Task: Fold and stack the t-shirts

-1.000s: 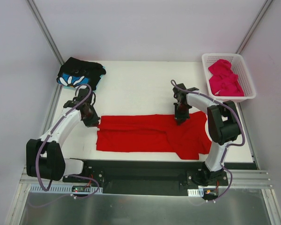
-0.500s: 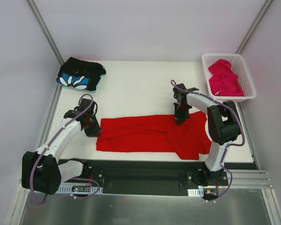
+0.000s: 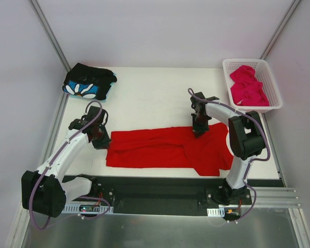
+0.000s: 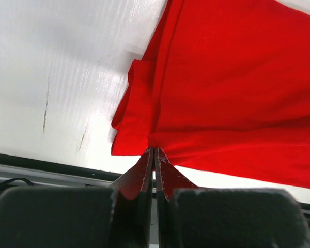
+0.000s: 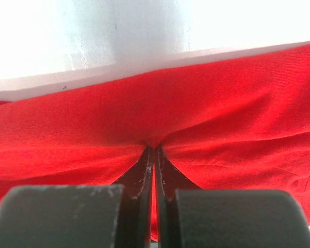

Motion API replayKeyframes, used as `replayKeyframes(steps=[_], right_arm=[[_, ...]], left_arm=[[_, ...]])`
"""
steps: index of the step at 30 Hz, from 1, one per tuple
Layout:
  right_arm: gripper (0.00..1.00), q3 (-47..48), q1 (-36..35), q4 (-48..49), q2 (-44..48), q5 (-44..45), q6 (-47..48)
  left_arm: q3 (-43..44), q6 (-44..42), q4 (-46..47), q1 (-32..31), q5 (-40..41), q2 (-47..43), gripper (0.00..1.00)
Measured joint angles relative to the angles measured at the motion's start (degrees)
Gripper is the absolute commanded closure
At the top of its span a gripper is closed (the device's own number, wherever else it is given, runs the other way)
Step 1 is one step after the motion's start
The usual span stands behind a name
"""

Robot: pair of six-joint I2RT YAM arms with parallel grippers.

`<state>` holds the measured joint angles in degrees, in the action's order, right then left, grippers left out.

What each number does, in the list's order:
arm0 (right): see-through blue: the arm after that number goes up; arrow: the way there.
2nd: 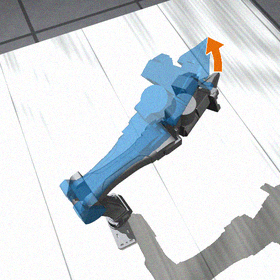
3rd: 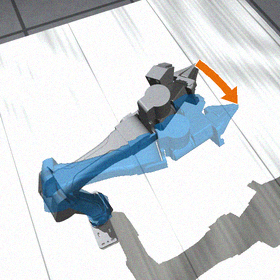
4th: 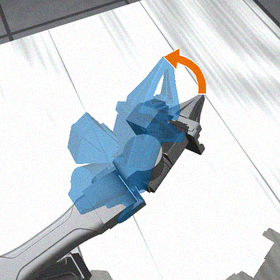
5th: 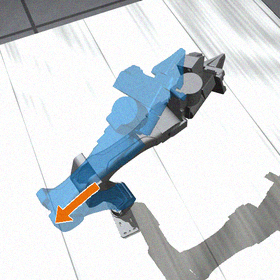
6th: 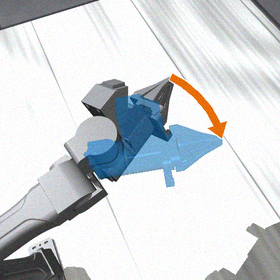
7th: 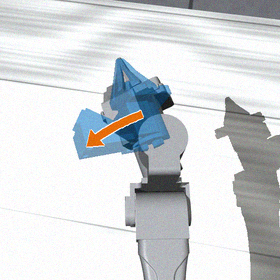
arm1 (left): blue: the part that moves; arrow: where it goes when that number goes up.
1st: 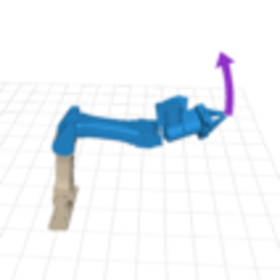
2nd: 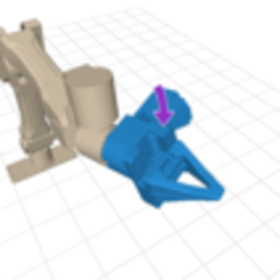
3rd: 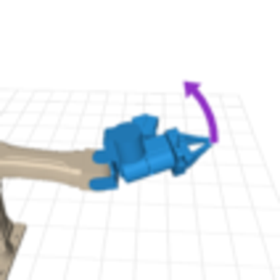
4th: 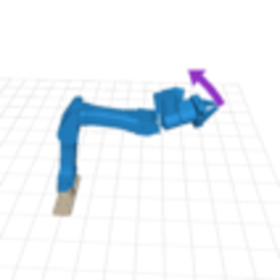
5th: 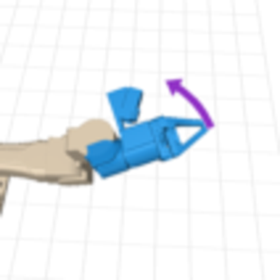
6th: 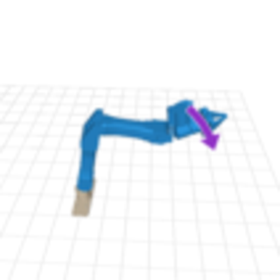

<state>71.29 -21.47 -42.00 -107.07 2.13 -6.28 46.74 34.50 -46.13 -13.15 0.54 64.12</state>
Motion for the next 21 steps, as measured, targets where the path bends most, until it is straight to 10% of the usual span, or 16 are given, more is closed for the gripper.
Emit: replayKeyframes(steps=[21], right_arm=[[0.99, 0.0, -0.11, -0.02, 0.0, 0.04, 0.83]], left_arm=[[4.48, -1.51, -5.31, 2.51, 8.17, 1.09, 0.84]])
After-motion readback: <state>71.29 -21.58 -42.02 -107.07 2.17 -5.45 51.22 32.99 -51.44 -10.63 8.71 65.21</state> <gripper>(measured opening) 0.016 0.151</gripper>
